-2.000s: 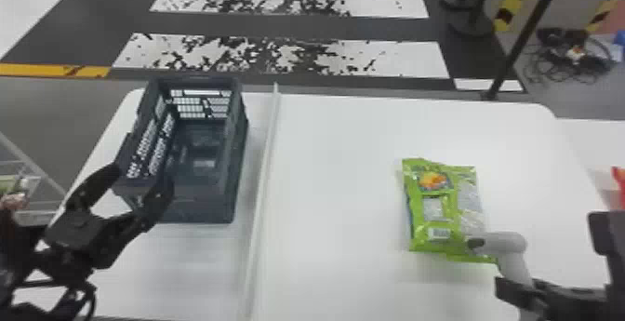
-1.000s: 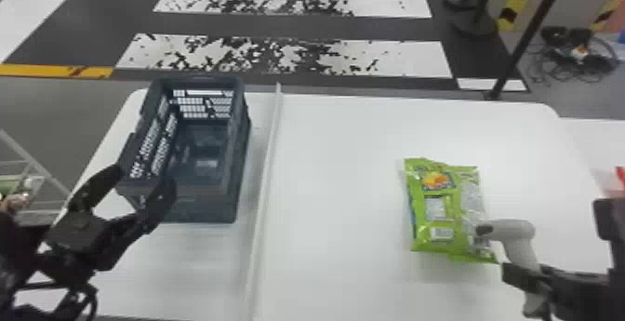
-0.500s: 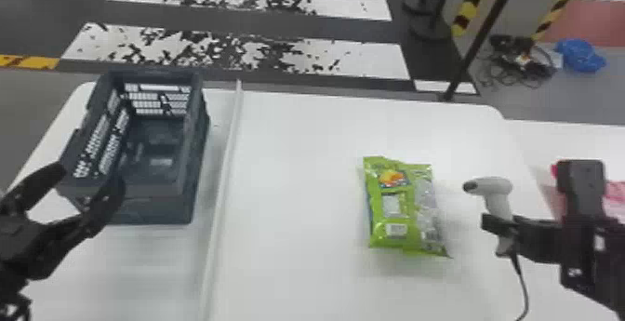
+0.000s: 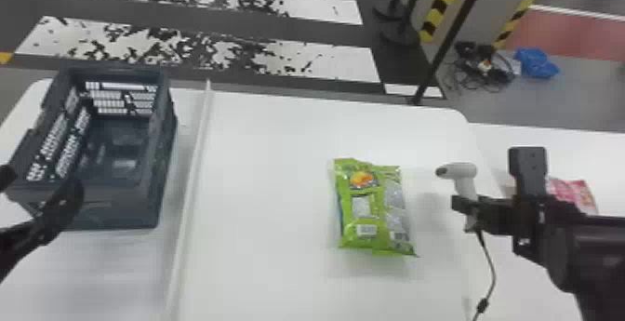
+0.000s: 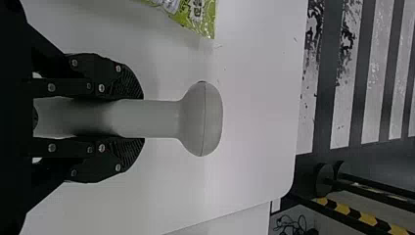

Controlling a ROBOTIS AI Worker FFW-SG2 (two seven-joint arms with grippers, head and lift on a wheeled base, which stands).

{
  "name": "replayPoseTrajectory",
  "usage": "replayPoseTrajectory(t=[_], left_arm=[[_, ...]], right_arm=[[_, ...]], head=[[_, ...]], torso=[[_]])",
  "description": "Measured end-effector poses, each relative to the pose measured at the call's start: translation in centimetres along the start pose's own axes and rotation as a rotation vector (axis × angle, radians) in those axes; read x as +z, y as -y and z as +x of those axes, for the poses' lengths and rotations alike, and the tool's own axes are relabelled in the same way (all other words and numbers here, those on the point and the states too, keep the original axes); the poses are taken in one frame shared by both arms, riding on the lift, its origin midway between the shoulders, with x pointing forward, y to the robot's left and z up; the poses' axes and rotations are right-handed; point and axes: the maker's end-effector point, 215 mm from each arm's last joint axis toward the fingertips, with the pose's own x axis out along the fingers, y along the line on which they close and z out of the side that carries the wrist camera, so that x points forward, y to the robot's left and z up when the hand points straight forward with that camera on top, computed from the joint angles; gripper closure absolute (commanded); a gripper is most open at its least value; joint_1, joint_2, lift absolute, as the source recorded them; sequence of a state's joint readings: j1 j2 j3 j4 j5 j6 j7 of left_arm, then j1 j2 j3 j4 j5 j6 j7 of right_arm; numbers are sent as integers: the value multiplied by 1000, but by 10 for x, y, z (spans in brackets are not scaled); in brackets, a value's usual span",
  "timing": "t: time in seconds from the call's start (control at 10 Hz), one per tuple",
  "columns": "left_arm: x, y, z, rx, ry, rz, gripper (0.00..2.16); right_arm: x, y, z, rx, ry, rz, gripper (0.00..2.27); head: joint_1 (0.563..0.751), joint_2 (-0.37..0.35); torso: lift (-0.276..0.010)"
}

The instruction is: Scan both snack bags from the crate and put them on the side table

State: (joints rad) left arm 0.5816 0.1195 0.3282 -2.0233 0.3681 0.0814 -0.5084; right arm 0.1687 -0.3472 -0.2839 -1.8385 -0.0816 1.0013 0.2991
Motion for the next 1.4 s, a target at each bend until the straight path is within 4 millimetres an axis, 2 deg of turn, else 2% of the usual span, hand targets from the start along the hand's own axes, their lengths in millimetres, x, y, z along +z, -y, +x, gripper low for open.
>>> replayPoseTrajectory(t=[0.2, 0.6, 0.7, 0.8, 0.9, 1.0, 1.2, 1.4], left_arm=[[0, 0, 0, 0, -1, 1, 87], [0, 0, 1, -4, -3, 4, 87], [0, 0, 1, -4, -3, 4, 87], [0, 0, 1, -5, -3, 4, 87], [0, 0, 1, -5, -2, 4, 87], [0, 0, 1, -5, -2, 4, 87], [0, 0, 1, -5, -2, 4, 87], [1, 0, 1, -5, -1, 4, 87]], right_arm=[[-3, -1, 15, 0, -1, -16, 2246], [-18, -1, 27, -4, -38, -36, 2243], [-20, -1, 28, -6, -42, -39, 2128], [-20, -2, 28, -7, -41, -41, 1497], [-21, -4, 29, -1, -34, -41, 340], [-21, -6, 28, 5, -30, -37, -1], [-22, -5, 25, 6, -22, -27, 29], [-11, -3, 8, 15, 21, 12, 53]], head=[[695, -182], [695, -183], [695, -184], [695, -184], [695, -183], [695, -180], [695, -181], [695, -183]], torso=[[-87], [-87], [-87], [-87], [-87], [-87], [-87], [-87]])
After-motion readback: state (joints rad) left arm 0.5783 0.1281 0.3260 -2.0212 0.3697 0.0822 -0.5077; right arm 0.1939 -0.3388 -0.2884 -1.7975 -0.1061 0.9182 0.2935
